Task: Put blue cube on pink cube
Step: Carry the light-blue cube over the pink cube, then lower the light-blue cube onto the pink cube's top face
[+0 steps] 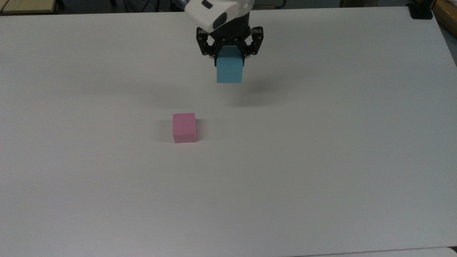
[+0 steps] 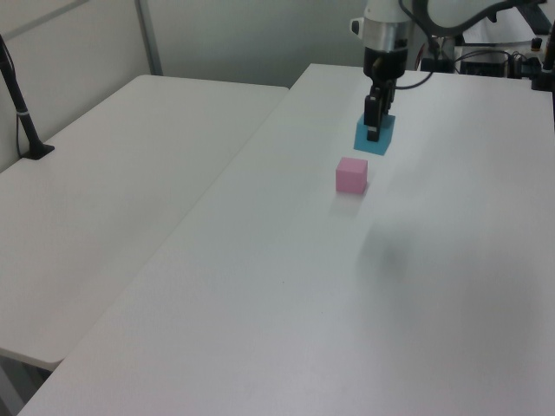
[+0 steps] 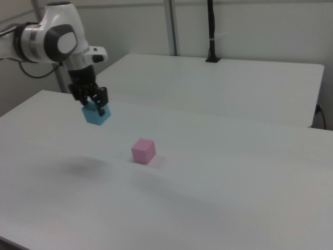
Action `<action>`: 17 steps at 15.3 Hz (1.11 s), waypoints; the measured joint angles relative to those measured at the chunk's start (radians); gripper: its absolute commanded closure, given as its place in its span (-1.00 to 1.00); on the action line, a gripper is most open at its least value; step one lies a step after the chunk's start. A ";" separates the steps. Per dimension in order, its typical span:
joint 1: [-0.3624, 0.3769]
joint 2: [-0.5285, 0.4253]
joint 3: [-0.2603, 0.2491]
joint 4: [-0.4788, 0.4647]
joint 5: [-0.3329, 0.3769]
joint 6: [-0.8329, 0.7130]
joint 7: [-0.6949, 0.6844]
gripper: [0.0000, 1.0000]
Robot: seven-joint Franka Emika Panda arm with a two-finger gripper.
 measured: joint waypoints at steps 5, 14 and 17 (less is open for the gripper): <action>-0.104 0.138 -0.002 0.148 0.000 -0.009 -0.058 0.36; -0.169 0.268 -0.002 0.242 -0.025 -0.025 -0.205 0.35; -0.169 0.274 -0.002 0.228 -0.026 -0.034 -0.230 0.35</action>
